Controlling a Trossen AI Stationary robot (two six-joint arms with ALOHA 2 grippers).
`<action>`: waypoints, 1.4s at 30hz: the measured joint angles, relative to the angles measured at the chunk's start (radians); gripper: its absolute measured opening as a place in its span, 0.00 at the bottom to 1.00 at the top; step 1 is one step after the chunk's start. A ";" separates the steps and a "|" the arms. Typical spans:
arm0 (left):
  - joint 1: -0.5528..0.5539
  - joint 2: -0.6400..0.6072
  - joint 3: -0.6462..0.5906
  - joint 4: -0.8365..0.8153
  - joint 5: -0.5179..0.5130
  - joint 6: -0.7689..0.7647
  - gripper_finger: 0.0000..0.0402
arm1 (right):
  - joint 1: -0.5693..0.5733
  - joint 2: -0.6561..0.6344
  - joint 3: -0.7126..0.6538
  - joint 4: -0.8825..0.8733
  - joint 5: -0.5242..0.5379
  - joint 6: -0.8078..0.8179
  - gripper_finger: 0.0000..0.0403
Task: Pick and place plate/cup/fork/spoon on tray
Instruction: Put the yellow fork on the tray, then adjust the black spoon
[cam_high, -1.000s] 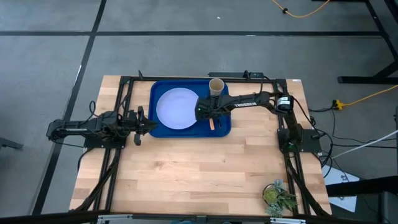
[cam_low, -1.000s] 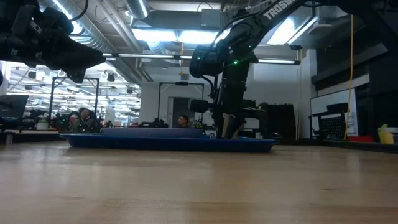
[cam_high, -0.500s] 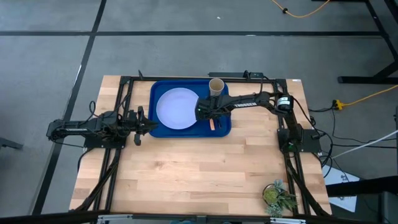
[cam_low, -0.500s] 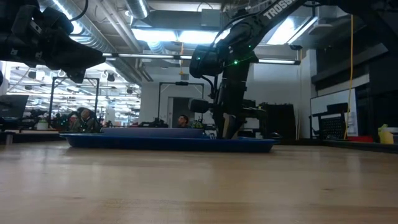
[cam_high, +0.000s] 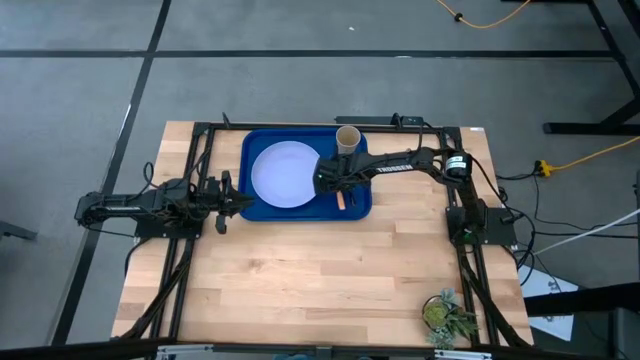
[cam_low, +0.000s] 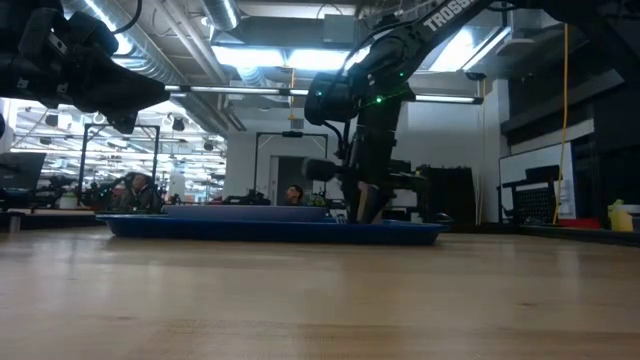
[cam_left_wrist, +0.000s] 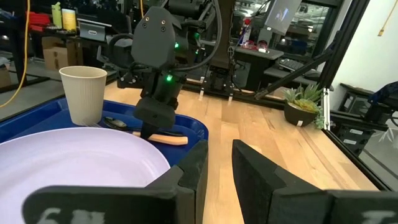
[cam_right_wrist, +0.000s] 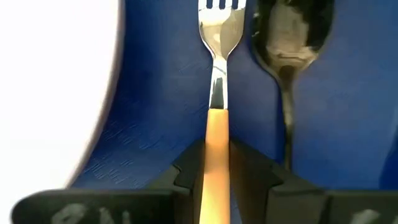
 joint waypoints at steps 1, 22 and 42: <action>0.000 0.000 0.000 0.000 0.000 0.000 0.16 | 0.000 0.000 0.000 0.004 -0.008 0.000 0.18; 0.000 0.000 0.000 0.000 0.000 0.000 0.16 | 0.001 0.000 0.000 0.012 -0.026 0.016 0.18; 0.000 0.000 0.000 0.000 0.000 0.000 0.16 | 0.007 -0.007 0.000 0.015 -0.027 0.024 0.27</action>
